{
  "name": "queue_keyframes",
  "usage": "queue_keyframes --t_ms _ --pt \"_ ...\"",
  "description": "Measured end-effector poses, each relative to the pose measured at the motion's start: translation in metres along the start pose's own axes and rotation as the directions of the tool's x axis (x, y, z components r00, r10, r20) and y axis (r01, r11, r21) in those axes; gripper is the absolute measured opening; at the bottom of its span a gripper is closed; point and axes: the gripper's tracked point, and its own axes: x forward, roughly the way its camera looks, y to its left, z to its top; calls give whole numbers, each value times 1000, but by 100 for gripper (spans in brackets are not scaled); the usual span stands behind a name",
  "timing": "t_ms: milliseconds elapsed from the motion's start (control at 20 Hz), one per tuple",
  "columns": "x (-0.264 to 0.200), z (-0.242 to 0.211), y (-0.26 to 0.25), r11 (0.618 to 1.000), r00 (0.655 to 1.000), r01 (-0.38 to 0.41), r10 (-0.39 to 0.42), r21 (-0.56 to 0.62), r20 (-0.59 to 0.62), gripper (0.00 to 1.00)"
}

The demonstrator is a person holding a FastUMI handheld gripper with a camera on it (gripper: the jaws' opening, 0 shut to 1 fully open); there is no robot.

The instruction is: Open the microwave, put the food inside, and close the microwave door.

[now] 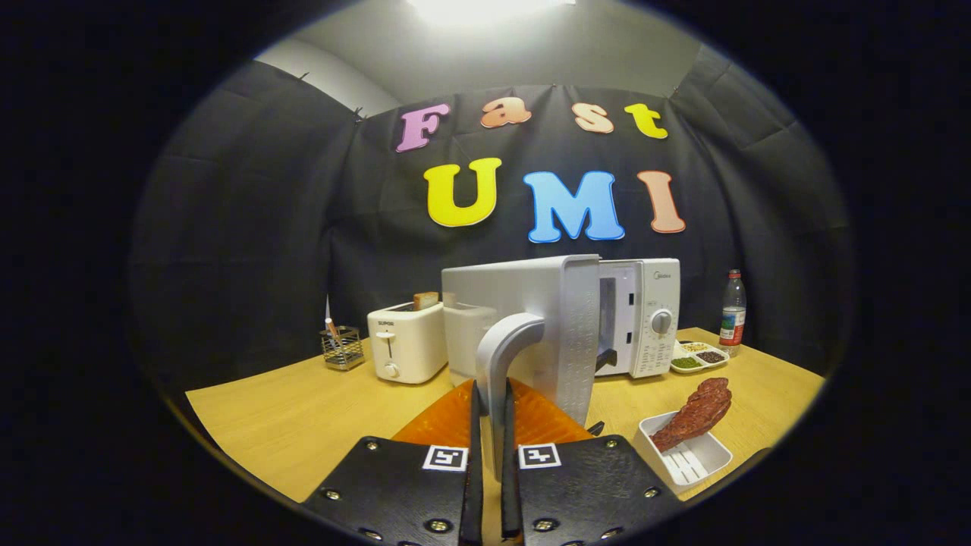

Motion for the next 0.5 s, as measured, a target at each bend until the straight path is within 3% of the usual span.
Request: queue_keyframes --t_ms 200,500 --pt "-3 -4 49 999 1000 -30 30 -25 -6 10" --pt "-9 -9 83 999 999 49 -50 -17 -17 10"
